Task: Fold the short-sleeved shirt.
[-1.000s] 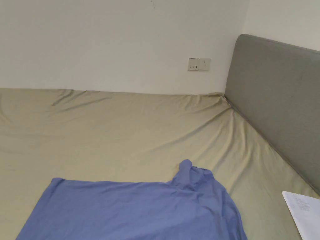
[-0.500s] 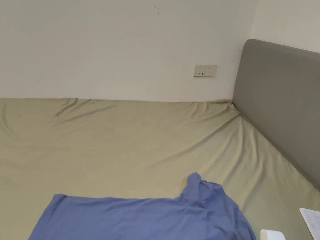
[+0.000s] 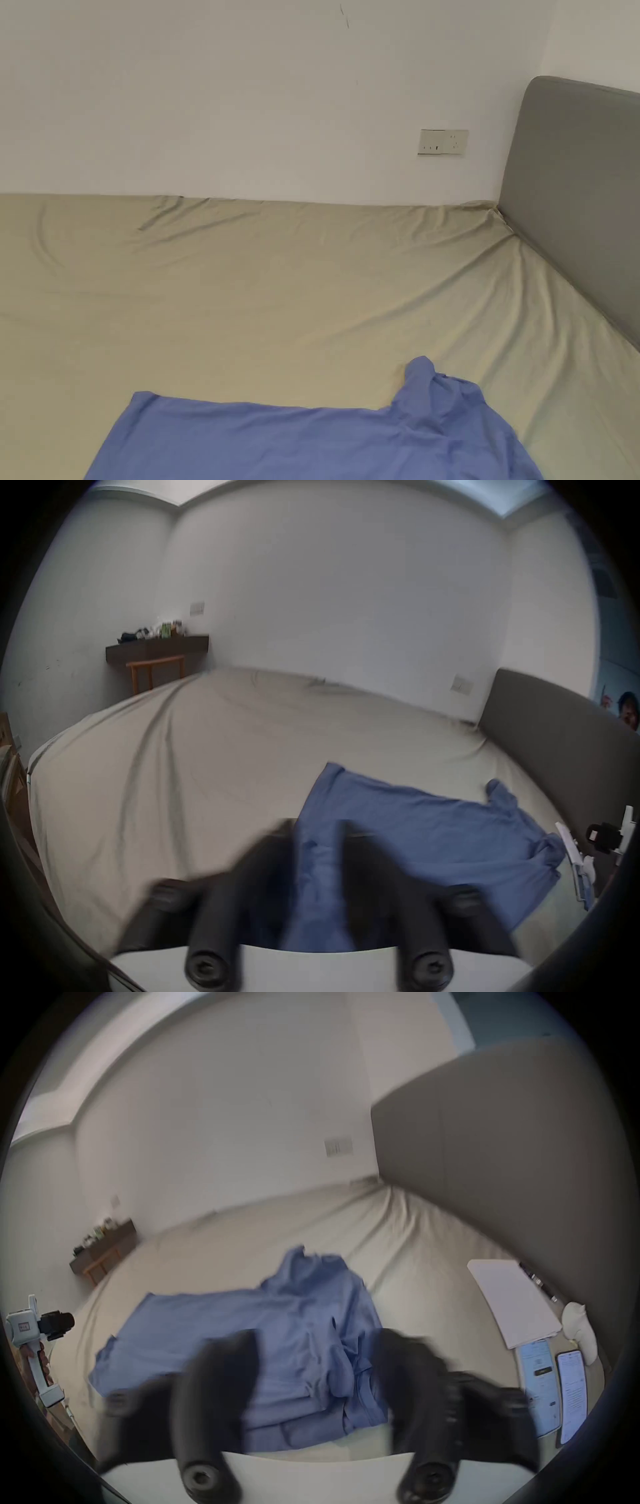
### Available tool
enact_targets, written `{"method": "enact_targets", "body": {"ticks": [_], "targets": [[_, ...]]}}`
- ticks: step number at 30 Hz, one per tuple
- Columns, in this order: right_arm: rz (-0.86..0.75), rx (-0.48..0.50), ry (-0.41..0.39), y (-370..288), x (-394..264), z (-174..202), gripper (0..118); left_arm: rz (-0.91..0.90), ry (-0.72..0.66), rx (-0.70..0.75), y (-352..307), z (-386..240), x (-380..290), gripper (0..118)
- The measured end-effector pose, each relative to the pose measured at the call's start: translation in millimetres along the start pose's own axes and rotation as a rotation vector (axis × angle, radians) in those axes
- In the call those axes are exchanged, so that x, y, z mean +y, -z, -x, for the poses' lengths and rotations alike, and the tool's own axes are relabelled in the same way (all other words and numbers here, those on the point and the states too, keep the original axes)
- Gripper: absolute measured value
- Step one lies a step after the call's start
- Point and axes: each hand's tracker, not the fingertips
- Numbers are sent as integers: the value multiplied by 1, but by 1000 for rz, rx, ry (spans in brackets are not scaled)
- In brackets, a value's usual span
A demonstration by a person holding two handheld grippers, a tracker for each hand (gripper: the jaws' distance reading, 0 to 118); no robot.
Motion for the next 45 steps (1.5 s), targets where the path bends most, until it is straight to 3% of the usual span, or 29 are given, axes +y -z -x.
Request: {"method": "enact_targets", "body": {"ticks": [1,2,4,9,10,13,14,15,17,19,20,21,24,25,26,27,31,33,34,35,36,37,38,39,40,42,45], "targets": [[-12,-23,-5,-10,-3,3,16,-6,-2,30,-12,1,-5,0],[-14,-45,8,-19,-9,3,1,-6,-3,37,-24,3,-10,0],[5,6,-2,-29,-15,3,1,5,-12,10,-38,7,-19,0],[17,3,-18,-45,-29,11,1,187,40,32,-30,24,-30,2],[24,5,-15,-45,-30,10,1,285,48,44,-18,28,-29,22],[32,5,-5,-45,-33,13,1,439,47,50,24,28,-33,116],[36,2,-2,-44,-34,13,1,478,55,42,37,28,-38,118],[42,0,0,-43,-36,12,1,517,61,25,45,26,-41,113],[53,-4,-4,-44,-39,17,1,600,107,32,65,18,-48,86],[92,-15,-18,-38,-46,15,2,666,172,66,83,18,-57,74],[121,-24,-32,-35,-49,16,7,660,166,57,87,18,-61,74],[153,-35,-45,-29,-52,14,21,652,150,65,87,16,-60,66],[274,-74,-61,2,-57,4,48,556,123,40,74,16,-47,38],[314,-87,-49,18,-58,-1,89,542,129,67,71,15,-44,4],[358,-92,-51,34,-58,-6,114,555,132,57,70,16,-41,4],[366,-93,-37,47,-58,-10,118,555,134,49,66,16,-39,4],[499,-116,-3,110,-59,-26,117,548,112,42,61,17,-37,4],[587,-125,35,127,-62,-27,101,546,105,47,59,15,-38,4],[582,-173,-36,127,-58,-19,100,550,102,48,59,13,-38,4],[574,-159,-106,121,-50,-9,96,548,113,54,57,10,-37,4],[559,-125,-146,113,-46,-5,79,545,122,55,55,8,-36,4],[530,-98,-188,105,-42,-1,41,543,127,53,54,7,-34,4],[522,-15,-177,100,-41,1,10,545,118,36,52,6,-30,4],[518,9,-135,96,-38,6,9,545,102,23,49,3,-27,4],[532,-40,-146,86,-32,8,9,536,100,19,43,-1,-22,4],[461,-22,-132,63,-20,9,9,502,103,-3,28,-3,-9,4],[396,40,65,19,-4,-7,9,457,41,-51,-1,6,9,4]]}}
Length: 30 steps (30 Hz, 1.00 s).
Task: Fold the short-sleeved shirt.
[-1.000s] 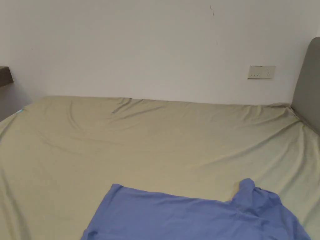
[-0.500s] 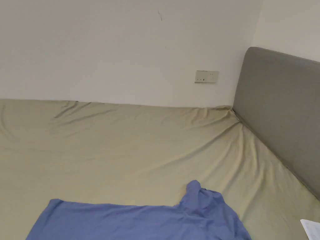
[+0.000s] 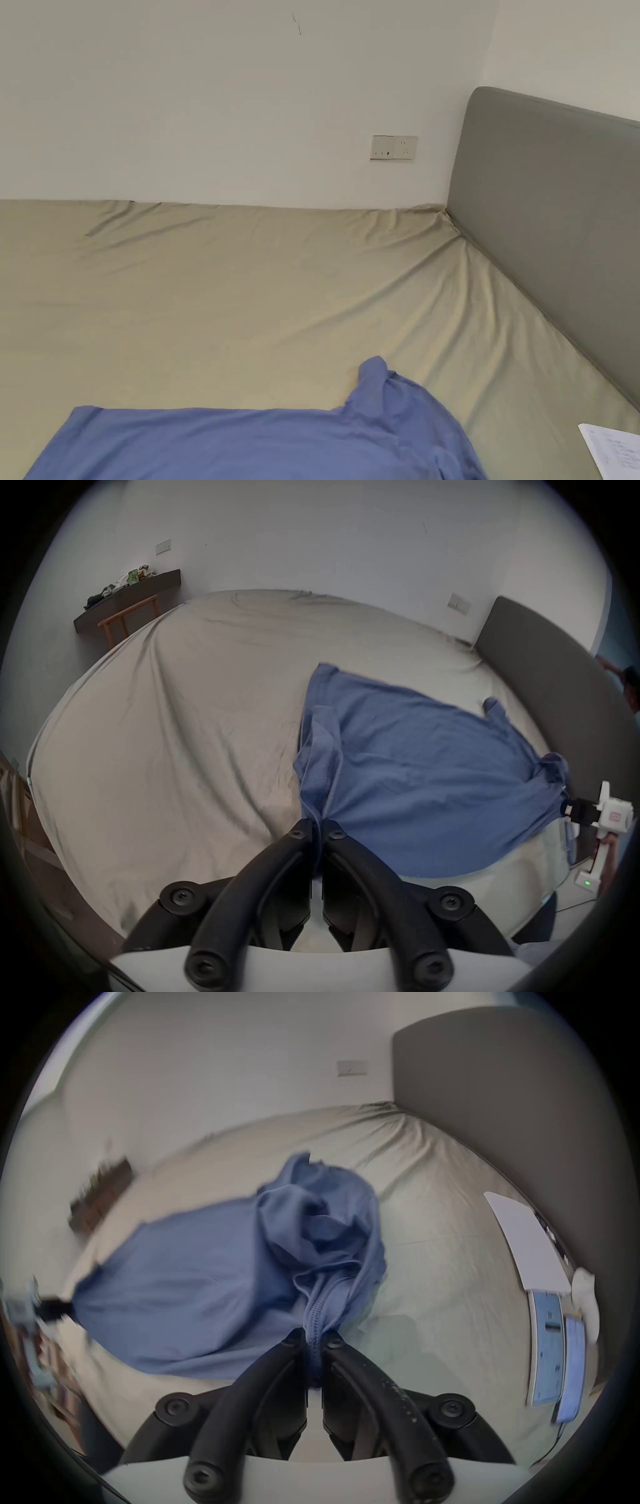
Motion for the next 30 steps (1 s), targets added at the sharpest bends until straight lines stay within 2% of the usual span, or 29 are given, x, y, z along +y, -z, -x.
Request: {"method": "enact_targets", "body": {"ticks": [2,4,6,9,12,14,15,16,17,18,19,22,24,25,26,27,28,30], "targets": [[-10,12,50,-26,-11,-7,9,7,-9,1,-14,7,-8,4],[0,-32,42,-40,-28,-16,9,44,9,49,-17,9,-24,4],[45,-77,43,-42,-51,-25,9,116,28,56,-9,10,-49,4],[140,-121,93,-29,-88,-39,9,210,37,64,4,5,-87,4],[171,-154,53,-16,-108,-39,9,217,70,98,19,3,-109,4],[187,-175,-23,-9,-107,-32,10,184,87,113,19,3,-109,5],[177,-208,-56,-10,-103,-28,13,172,91,155,16,2,-104,16],[146,-237,-104,-16,-98,-21,30,145,110,193,8,-1,-97,44],[69,-268,-141,-29,-89,-15,52,66,117,186,-5,-3,-88,72],[-17,-266,-147,-44,-79,-10,69,-26,119,159,-20,-3,-78,90],[-141,-241,-145,-66,-64,1,71,-157,119,112,-40,-8,-66,102],[-495,-151,-123,-112,-34,21,73,-510,107,-24,-89,-28,-34,103],[-650,-105,-106,-130,-18,32,72,-668,85,-90,-106,-41,-21,98],[-689,-69,-109,-133,-12,38,65,-717,73,-124,-110,-46,-16,81],[-716,-35,-118,-134,-7,44,50,-738,71,-163,-108,-51,-13,54],[-728,-26,-120,-130,-3,48,24,-752,58,-174,-105,-55,-9,22],[-724,-44,-123,-124,-1,54,2,-729,48,-150,-98,-59,-5,0],[-707,-38,-130,-112,1,61,1,-686,53,-128,-79,-61,5,0]]}}
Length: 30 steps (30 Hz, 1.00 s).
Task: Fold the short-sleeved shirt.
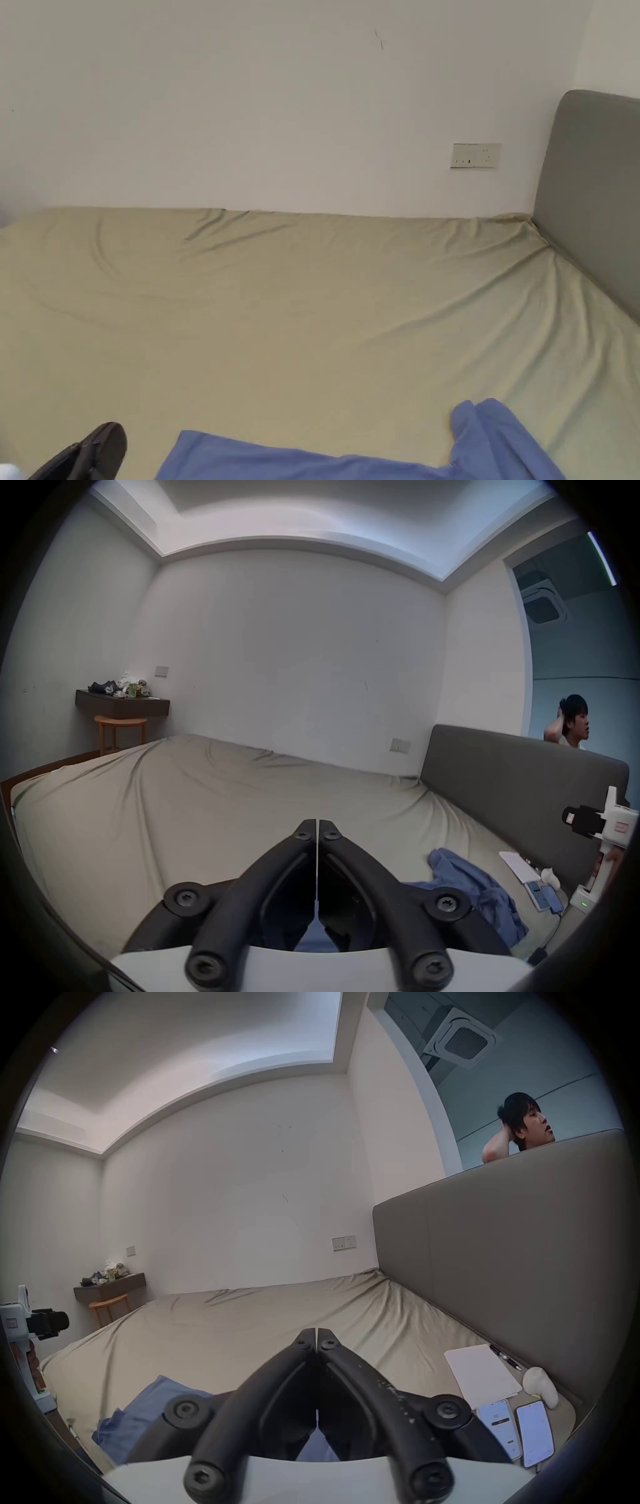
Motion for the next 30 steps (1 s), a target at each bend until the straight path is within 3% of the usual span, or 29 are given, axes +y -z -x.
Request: {"method": "enact_targets", "body": {"ticks": [1,5,9,11,12,13,16,18,19,21,22,23,24,25,26,30], "targets": [[41,50,1,8,-2,2,1,53,5,-13,13,1,-1,0],[76,51,-37,25,-11,9,1,166,20,-42,88,16,5,0],[114,41,-20,44,-21,5,1,536,41,-3,209,43,2,11],[143,31,-21,54,-29,3,1,667,15,68,259,59,-27,83],[160,24,-24,58,-34,2,1,719,15,106,276,63,-38,113],[179,15,-24,60,-37,-1,1,721,-4,121,289,68,-51,118],[244,-11,-20,72,-51,-9,1,845,-3,183,315,78,-87,91],[280,-31,-16,80,-56,-14,1,887,-31,184,322,80,-104,90],[295,-38,-13,85,-59,-17,1,897,-31,173,323,77,-109,84],[327,-31,-3,98,-61,-24,2,889,-12,157,314,67,-112,58],[347,-35,3,109,-62,-29,10,869,35,163,313,62,-111,53],[377,-46,6,121,-62,-33,26,854,64,162,312,59,-109,45],[420,-52,-4,139,-64,-38,54,864,54,139,310,58,-108,28],[485,-61,-23,159,-66,-44,92,866,42,109,309,56,-106,1],[526,-79,-32,178,-70,-50,113,859,22,104,307,53,-104,1],[744,-114,-56,261,-101,-80,118,819,68,89,293,41,-93,1]]}}
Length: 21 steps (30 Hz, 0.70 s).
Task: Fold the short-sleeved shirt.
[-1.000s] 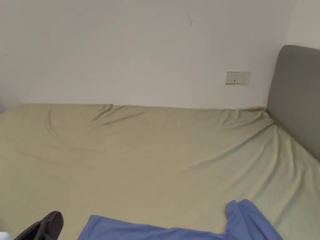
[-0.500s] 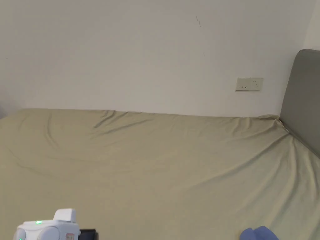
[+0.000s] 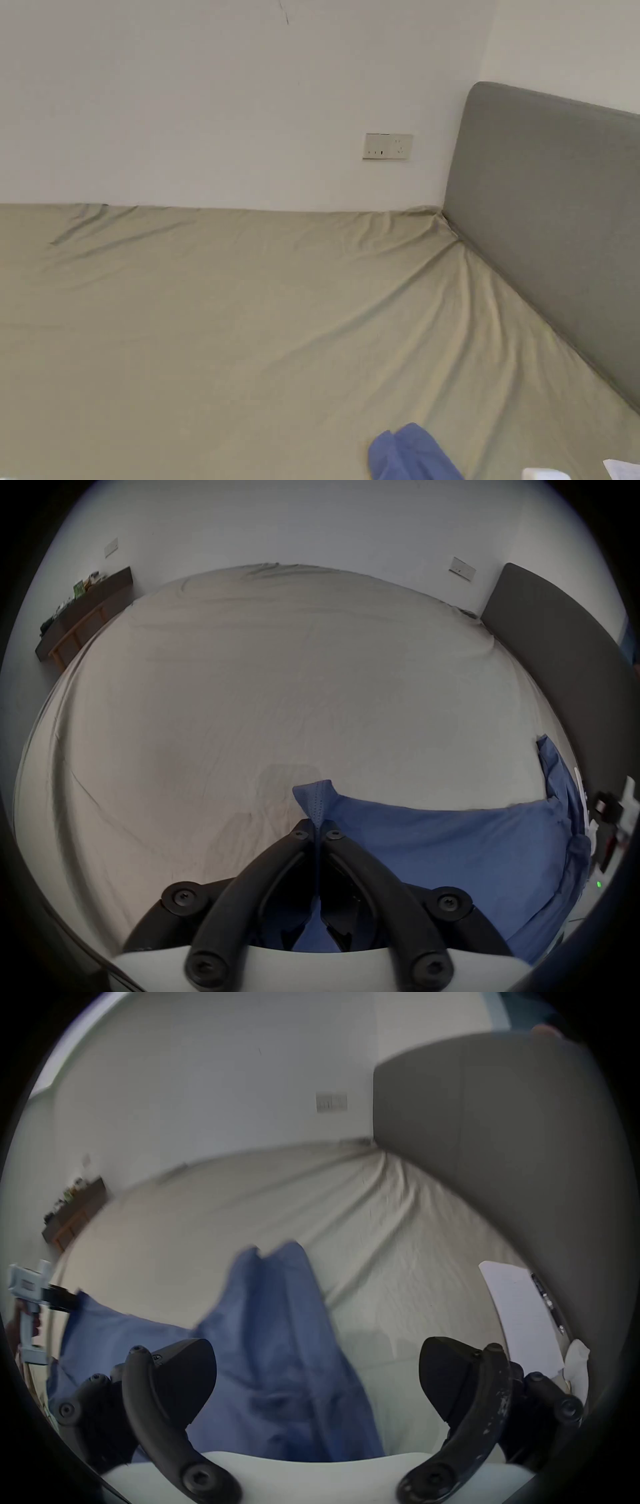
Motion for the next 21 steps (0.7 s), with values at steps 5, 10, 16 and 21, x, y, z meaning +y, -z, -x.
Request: {"method": "enact_targets", "body": {"ticks": [5,10,16,21], "targets": [[215,23,122,56,8,-11,55,-18,-5,-11,-27,-3,-6,1],[76,76,92,4,13,-21,3,-36,-6,-5,-50,7,-7,1],[-84,162,92,-114,5,-39,3,-136,-10,-46,-128,22,-26,1],[-96,161,84,-179,-52,-53,3,-144,-2,-43,-177,46,-85,1]]}}
